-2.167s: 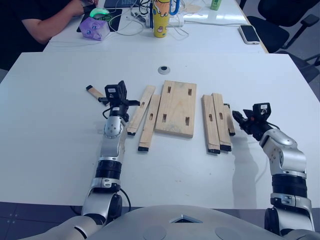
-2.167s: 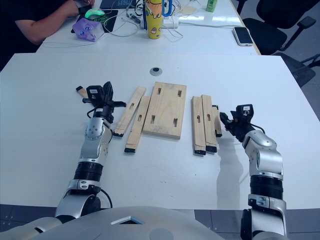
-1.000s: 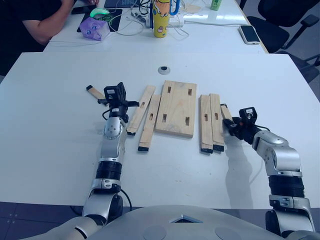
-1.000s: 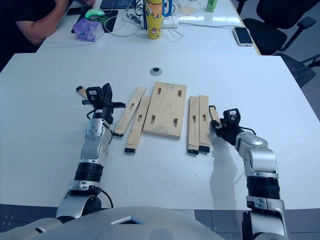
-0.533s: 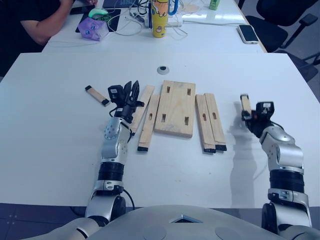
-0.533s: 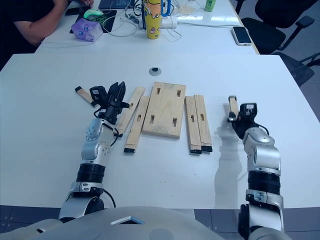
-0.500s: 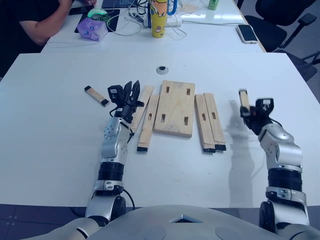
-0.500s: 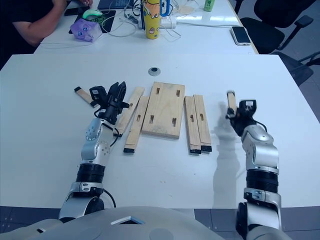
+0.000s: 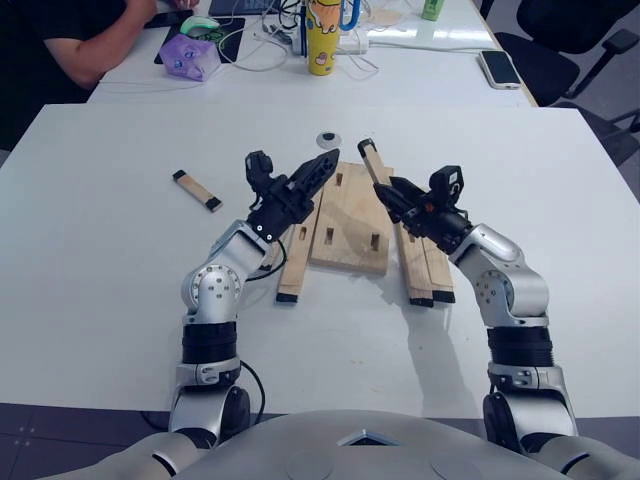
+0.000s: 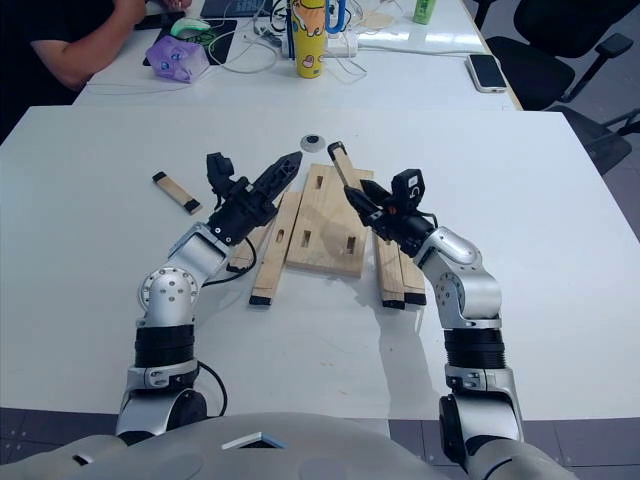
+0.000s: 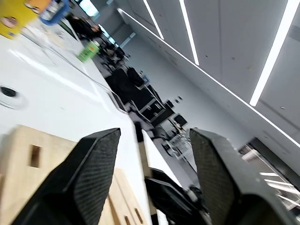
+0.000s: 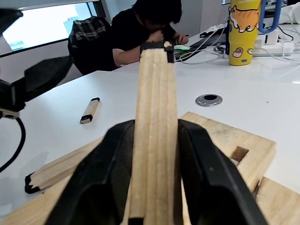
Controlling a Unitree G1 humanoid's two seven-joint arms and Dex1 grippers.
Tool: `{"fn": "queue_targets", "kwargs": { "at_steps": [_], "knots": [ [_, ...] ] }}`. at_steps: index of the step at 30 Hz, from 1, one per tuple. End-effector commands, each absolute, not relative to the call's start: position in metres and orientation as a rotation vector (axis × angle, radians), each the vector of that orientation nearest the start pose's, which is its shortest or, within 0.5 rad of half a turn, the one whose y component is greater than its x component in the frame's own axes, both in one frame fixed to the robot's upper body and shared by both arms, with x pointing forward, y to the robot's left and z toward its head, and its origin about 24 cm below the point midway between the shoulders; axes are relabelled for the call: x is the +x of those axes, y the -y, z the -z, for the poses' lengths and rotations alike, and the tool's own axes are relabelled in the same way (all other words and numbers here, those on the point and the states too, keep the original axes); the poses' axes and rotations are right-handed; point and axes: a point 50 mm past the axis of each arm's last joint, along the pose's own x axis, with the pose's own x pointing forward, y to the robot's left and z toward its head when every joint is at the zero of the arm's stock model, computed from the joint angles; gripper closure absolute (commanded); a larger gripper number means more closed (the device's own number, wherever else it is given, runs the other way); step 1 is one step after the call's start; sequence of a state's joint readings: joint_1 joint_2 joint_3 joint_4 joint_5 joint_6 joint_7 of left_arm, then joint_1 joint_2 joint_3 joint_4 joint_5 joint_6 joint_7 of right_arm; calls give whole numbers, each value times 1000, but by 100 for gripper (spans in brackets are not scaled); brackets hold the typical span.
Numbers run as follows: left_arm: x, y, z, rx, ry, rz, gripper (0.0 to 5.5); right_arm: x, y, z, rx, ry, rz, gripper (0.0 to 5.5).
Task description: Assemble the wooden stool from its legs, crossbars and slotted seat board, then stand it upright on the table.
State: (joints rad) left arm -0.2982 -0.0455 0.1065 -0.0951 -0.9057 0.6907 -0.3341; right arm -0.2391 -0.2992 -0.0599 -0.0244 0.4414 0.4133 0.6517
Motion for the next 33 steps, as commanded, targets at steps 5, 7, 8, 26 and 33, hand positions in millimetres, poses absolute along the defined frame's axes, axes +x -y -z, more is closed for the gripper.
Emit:
{"fn": "queue_targets", "kwargs": {
  "at_steps": [5,7,8,26,33],
  "knots": [
    [288,-80,-109,-851,-220,746,278,269,157,-92,191,-63,-814,420],
    [288,-80,-106,-834,-235,744,278,268,158,-92,206,-52,-821,420],
    [288,-79,-105,-817,-246,744,278,267,158,-93,212,-46,-832,420],
    [278,-71,-110,-868,-282,864,278,263,163,-85,162,-29,-796,420],
    [282,-72,-109,-860,-278,845,278,255,154,-83,176,-37,-872,420]
  ]
}}
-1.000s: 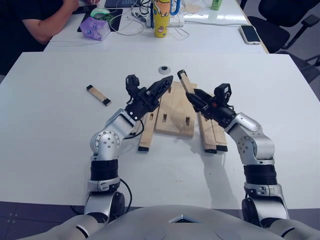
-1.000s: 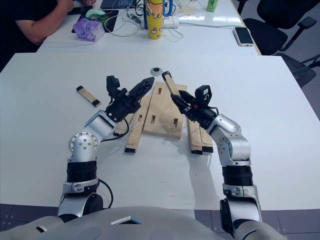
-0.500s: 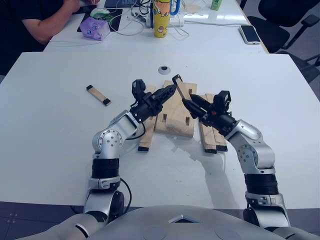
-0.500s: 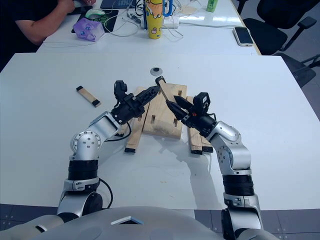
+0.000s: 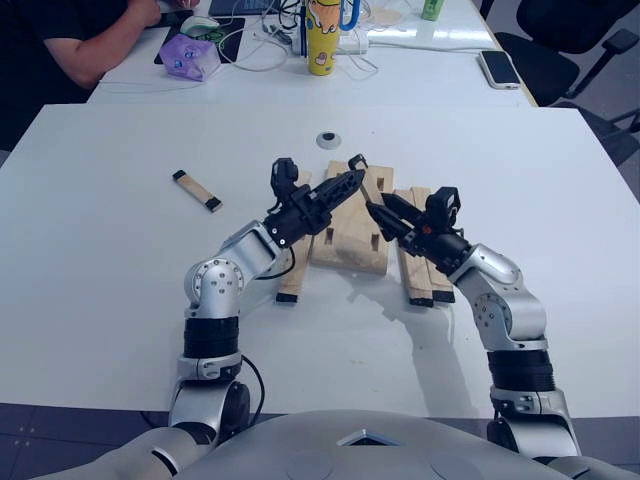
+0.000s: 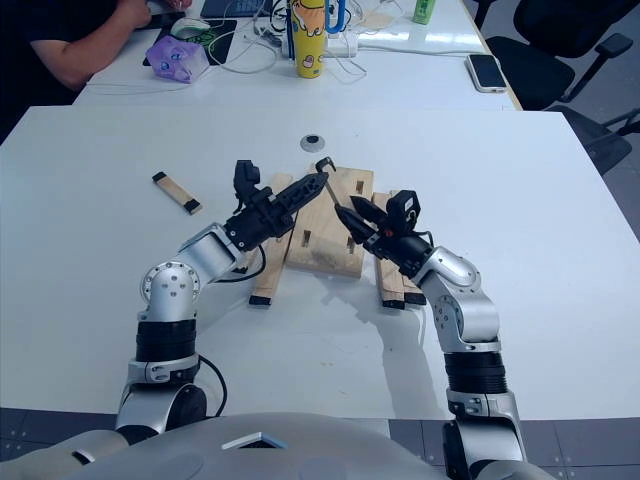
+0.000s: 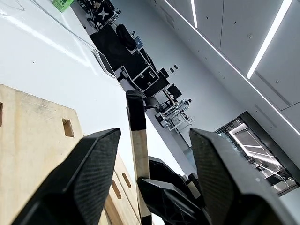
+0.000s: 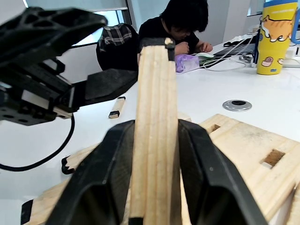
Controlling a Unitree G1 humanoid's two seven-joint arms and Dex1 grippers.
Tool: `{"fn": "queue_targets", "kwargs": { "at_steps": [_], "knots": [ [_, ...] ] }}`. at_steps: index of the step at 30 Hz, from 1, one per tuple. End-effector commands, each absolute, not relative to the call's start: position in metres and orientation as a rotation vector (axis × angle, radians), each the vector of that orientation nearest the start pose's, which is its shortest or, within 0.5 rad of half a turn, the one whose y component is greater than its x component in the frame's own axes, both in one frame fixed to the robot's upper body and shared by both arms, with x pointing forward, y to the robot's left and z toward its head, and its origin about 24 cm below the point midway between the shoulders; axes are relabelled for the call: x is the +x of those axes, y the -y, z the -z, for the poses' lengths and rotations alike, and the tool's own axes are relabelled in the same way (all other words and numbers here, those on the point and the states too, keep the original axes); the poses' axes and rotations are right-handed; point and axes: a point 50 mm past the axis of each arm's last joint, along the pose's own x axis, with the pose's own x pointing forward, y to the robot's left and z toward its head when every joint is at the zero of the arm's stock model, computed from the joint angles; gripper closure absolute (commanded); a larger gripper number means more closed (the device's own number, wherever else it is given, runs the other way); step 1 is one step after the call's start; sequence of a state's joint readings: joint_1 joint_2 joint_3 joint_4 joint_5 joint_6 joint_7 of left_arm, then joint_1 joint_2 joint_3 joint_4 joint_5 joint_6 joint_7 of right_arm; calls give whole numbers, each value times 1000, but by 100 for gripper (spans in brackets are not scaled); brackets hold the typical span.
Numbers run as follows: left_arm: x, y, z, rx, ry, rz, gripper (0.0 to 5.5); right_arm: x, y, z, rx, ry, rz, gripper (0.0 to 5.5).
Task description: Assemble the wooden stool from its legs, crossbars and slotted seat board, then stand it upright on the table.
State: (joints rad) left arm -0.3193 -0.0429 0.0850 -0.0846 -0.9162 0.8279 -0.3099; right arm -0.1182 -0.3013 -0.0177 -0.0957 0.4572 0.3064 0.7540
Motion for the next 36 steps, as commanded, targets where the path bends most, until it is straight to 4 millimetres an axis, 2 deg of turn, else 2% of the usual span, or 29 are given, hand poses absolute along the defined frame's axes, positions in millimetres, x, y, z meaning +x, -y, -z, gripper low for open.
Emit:
{"fn": "queue_targets", "kwargs": {
  "at_steps": [1,13,22,36],
  "knots": [
    [282,-71,-109,-853,-283,847,278,254,154,-84,178,-34,-870,420],
    [282,-70,-108,-815,-278,837,278,252,150,-84,167,-28,-893,420],
    [284,-68,-106,-795,-278,812,278,251,147,-85,77,5,-915,420],
    [287,-69,-112,-778,-243,809,473,258,151,-86,36,57,-841,420]
  ]
}}
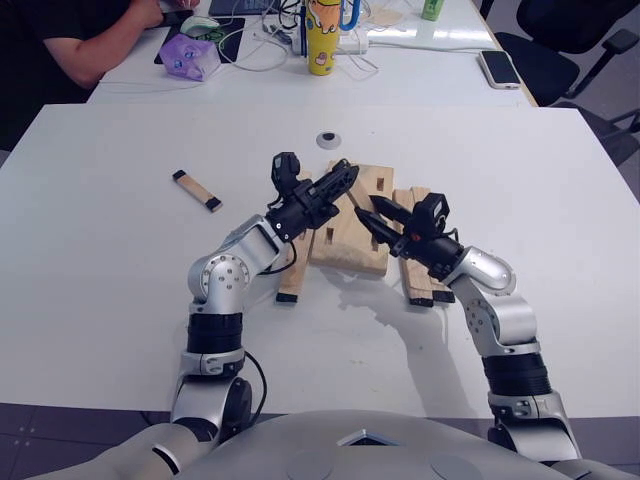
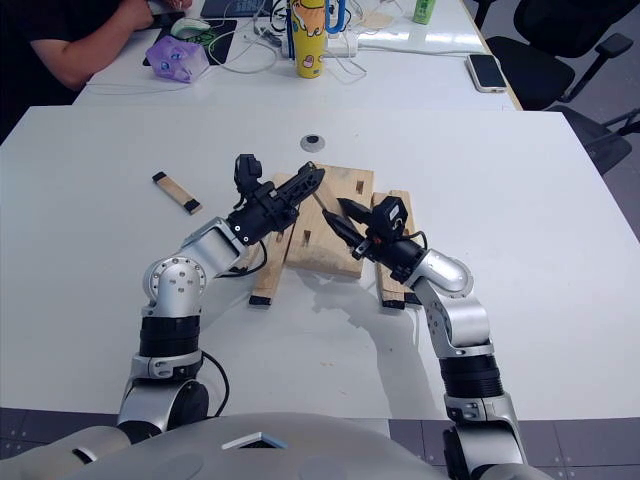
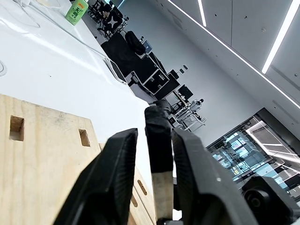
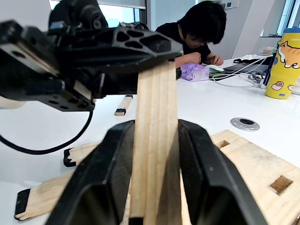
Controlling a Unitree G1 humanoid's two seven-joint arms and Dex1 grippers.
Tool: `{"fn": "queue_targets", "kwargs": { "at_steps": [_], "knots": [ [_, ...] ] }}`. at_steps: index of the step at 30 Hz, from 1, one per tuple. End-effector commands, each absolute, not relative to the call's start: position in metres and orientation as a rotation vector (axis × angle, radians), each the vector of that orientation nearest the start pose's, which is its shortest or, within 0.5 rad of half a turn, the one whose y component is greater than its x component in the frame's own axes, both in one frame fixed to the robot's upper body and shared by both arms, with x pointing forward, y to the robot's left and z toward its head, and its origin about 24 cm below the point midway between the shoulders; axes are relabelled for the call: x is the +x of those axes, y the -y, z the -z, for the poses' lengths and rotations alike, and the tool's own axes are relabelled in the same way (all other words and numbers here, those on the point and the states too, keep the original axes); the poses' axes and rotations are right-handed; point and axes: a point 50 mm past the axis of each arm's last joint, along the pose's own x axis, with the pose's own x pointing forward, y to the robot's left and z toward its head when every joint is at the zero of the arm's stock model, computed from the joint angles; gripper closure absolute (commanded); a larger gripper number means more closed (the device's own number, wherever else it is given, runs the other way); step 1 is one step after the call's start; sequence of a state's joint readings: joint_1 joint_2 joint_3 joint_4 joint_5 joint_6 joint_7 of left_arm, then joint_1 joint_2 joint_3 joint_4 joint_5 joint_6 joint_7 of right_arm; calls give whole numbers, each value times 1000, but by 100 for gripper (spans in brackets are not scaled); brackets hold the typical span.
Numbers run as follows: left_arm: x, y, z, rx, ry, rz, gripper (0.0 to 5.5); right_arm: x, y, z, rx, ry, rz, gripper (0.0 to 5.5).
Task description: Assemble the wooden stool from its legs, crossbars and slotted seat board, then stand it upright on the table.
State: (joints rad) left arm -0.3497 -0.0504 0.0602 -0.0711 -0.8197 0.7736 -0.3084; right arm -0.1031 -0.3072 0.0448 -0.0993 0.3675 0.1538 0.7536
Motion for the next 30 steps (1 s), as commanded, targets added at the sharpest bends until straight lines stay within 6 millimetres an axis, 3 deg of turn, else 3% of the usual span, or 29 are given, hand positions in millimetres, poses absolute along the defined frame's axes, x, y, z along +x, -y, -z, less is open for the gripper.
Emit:
{"fn": "queue_targets", "kwargs": {
  "at_steps": [1,10,11,20,25,30],
  "knots": [
    [287,-69,-112,-778,-243,810,484,258,151,-86,36,57,-840,420],
    [290,-72,-112,-765,-211,769,500,261,151,-81,67,27,-801,420],
    [291,-74,-112,-756,-206,756,501,261,152,-79,95,8,-785,382],
    [288,-95,-126,-739,-68,657,506,259,158,-68,120,-83,-772,250],
    [264,-115,-128,-663,17,473,506,267,170,-60,82,-109,-648,170],
    [252,-120,-114,-664,11,337,506,271,177,-60,141,-97,-560,167]
  ]
}}
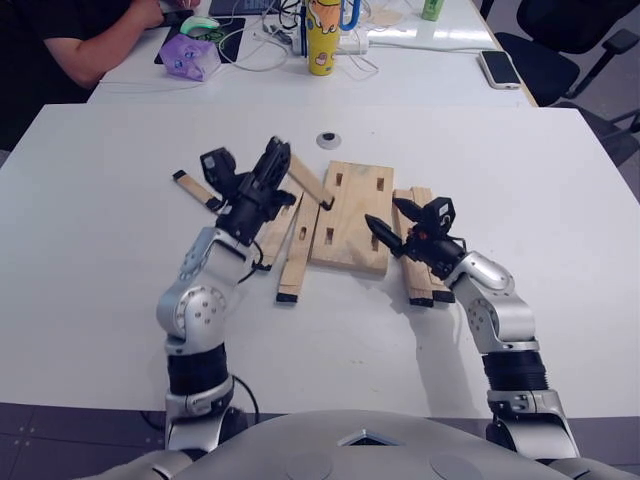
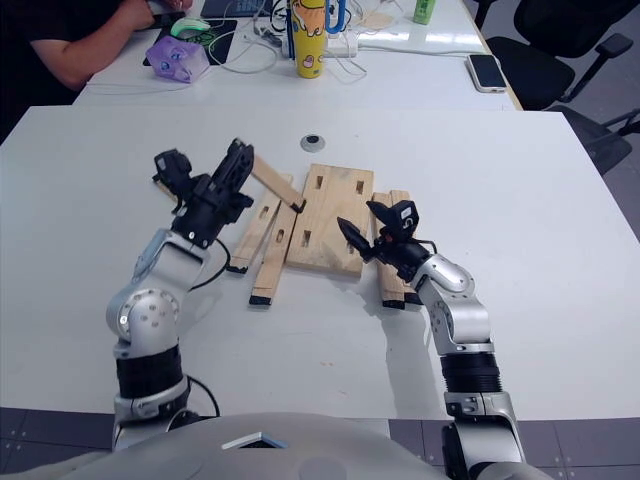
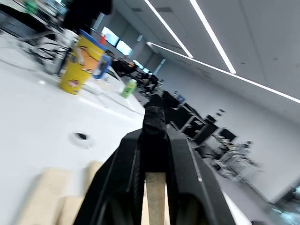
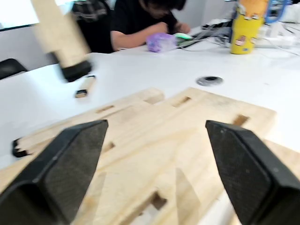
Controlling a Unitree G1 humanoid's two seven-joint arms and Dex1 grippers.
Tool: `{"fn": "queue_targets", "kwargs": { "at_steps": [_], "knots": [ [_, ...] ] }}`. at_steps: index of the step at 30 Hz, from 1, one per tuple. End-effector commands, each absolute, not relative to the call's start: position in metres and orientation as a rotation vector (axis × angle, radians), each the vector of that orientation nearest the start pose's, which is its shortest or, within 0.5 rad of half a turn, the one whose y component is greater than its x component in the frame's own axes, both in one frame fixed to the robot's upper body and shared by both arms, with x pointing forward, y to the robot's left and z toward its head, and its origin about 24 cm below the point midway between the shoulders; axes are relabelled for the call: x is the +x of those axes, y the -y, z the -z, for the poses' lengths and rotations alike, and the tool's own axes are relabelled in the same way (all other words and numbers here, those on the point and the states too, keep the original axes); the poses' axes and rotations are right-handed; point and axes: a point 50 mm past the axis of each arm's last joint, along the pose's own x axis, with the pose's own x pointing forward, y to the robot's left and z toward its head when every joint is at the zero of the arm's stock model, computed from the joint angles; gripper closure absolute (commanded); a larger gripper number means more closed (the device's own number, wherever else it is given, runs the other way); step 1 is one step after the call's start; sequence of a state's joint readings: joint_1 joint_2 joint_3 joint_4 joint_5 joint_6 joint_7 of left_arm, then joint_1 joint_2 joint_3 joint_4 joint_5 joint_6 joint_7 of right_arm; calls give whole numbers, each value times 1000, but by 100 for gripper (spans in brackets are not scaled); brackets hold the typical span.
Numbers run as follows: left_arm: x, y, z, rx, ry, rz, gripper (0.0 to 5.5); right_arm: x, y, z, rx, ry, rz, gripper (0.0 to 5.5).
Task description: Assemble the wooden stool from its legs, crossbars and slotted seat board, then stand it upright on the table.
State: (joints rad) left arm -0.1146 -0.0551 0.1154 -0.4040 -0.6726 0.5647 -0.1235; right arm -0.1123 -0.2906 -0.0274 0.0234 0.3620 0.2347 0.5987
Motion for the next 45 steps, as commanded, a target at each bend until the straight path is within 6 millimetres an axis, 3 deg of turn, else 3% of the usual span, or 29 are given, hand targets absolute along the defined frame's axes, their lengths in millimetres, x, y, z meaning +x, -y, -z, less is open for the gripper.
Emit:
{"fn": "queue_targets", "kwargs": {
  "at_steps": [1,17,45],
  "knots": [
    [252,-120,-111,-661,9,318,506,273,176,-60,141,-100,-559,167],
    [256,-114,-84,-633,-51,251,506,281,166,-57,102,-100,-576,167],
    [251,-120,-78,-614,-62,198,506,283,167,-53,130,-100,-548,167]
  ]
}}
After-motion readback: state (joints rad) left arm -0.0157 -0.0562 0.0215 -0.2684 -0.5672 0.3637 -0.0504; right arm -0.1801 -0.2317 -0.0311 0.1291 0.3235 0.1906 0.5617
